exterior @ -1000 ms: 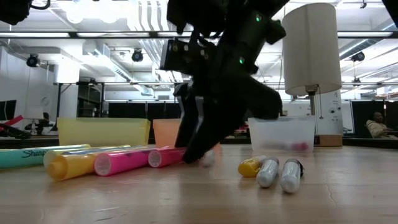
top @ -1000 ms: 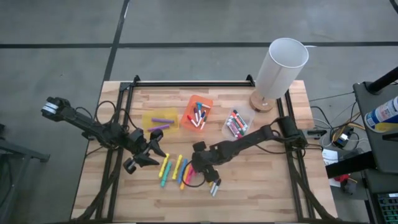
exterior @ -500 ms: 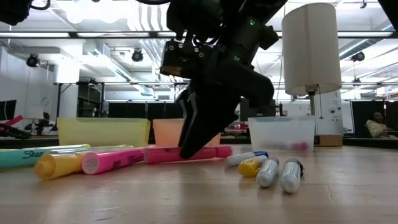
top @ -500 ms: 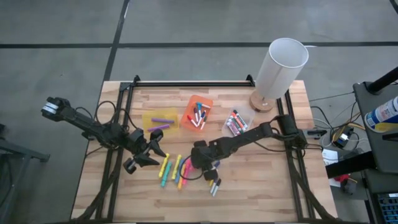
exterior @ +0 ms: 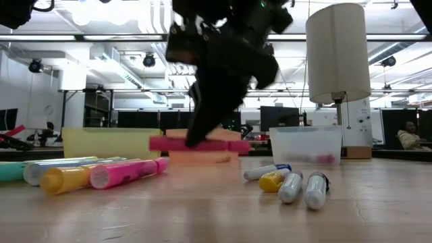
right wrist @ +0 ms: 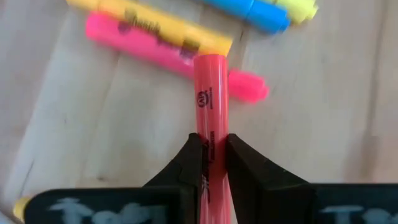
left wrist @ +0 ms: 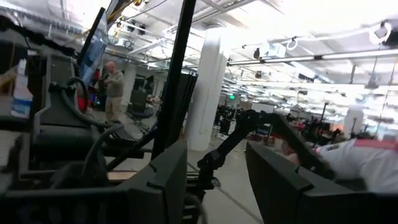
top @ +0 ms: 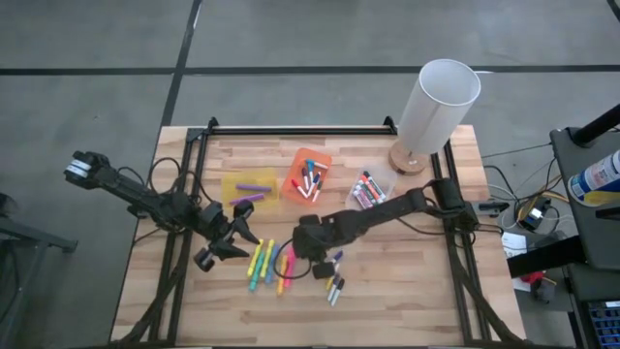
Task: Pick & Place Markers
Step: Put the orange highlighter pen into the yellow bin
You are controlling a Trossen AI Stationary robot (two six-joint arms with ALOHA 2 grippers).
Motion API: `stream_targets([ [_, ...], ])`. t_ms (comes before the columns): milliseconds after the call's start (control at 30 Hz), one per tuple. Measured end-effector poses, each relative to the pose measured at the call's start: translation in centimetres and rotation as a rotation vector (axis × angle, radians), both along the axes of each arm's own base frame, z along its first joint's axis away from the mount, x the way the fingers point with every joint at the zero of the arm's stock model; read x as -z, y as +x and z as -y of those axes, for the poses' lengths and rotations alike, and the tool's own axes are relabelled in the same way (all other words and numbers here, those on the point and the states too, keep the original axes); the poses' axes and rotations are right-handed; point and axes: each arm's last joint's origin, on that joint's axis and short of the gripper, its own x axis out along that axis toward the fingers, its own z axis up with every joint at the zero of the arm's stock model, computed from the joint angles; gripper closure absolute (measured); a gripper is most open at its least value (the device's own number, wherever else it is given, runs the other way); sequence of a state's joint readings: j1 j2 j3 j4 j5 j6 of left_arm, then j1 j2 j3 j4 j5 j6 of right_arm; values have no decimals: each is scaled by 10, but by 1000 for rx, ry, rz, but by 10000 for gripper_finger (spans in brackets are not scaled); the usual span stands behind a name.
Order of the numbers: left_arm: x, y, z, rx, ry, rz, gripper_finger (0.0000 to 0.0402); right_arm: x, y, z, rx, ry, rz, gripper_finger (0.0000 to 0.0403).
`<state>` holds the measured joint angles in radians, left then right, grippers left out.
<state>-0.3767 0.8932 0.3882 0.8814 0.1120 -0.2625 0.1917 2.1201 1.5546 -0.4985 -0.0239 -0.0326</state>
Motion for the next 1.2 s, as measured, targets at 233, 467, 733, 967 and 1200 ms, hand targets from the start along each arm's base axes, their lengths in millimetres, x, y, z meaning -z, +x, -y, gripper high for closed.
stream_targets([
  [233, 6, 0, 0, -44, 114, 18, 243, -40, 12, -7, 31, 32, 39, 356],
  [467, 16, 1, -4, -198, 161, -7, 243, -72, 6, -24, 109, 79, -37, 358],
  [733, 26, 4, -11, -469, 187, -118, 243, -94, -7, -53, 137, 6, -69, 358],
  [967, 28, 4, -12, -467, 164, -143, 243, -106, -16, -68, 170, -57, -64, 358],
  [1200, 30, 5, -12, -486, 215, -152, 243, -111, -21, -81, 184, -80, -31, 358],
])
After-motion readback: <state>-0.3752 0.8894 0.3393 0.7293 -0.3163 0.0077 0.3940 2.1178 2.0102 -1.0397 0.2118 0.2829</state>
